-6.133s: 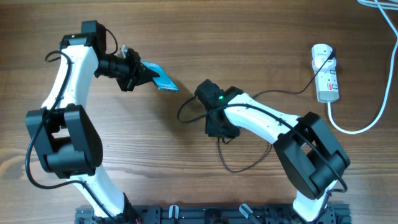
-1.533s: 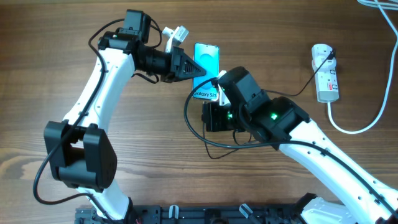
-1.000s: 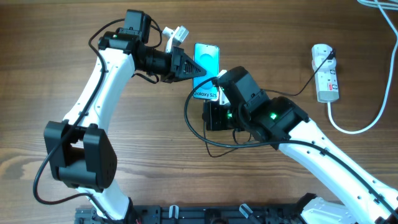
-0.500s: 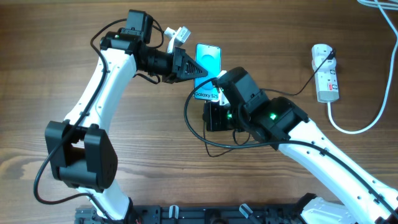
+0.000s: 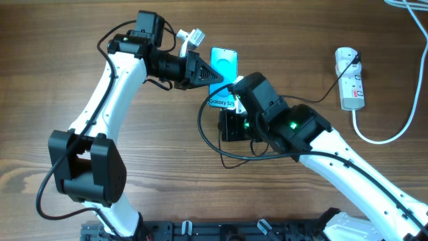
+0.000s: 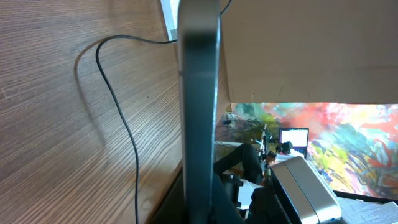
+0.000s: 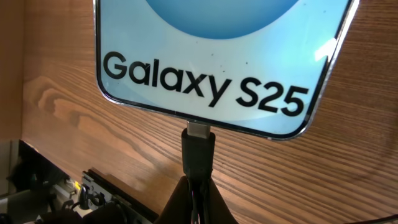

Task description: Plug charger to phone and switch on socket

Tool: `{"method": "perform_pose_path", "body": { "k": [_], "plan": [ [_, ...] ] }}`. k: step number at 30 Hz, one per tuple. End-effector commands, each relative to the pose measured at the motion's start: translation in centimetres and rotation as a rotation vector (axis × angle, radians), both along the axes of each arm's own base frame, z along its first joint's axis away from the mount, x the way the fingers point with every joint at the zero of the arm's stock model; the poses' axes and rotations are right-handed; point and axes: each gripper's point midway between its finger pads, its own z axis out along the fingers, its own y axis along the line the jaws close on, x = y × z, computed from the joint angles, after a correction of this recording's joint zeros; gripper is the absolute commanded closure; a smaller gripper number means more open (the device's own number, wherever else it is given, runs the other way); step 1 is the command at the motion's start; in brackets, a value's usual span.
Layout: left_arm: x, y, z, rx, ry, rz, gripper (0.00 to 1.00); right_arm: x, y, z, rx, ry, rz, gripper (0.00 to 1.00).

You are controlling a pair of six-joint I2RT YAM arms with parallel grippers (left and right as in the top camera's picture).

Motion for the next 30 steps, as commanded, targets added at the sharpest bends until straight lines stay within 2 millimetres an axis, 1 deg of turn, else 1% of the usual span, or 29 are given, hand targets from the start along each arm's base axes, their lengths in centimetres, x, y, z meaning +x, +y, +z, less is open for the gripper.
{"method": "perform_pose_path", "body": {
  "k": [1,8,16,21,24,28,30],
  "plan": [
    [-0.7,-0.7,1.9,-0.033,-0.032,-0.025,0.96,0.8,-0.1,0.1,-0.014,-0.025,-0.024,0.96],
    [-0.9,-1.2,1.4,-0.003,-0.042,-0.035,0.96,0.8,-0.1,0.1,-0.015,-0.024,-0.024,0.95],
    [-0.7,-1.2,1.2,0.008,-0.057,-0.03,0.96,0.4,-0.4,-0.2,-0.029,-0.004,-0.021,0.95],
    [-0.3,-1.2,1.4,0.001,-0.081,-0.029,0.96,-0.7,-0.1,-0.4,-0.017,0.029,0.03,0.95],
    [-0.4,-1.3,1.7,-0.015,-0.081,-0.034,0.96,-0.7,0.0,-0.3,-0.011,0.028,0.032,0.95],
    [-0.6,-1.7,2.7,-0.077,-0.088,-0.055,0.96,-0.7,0.0,-0.4,-0.014,0.031,0.032,0.95],
    [-0.5,-1.7,2.7,-0.078,-0.095,-0.055,0.96,-0.6,0.0,-0.4,-0.014,0.031,0.032,0.96]
  ]
}}
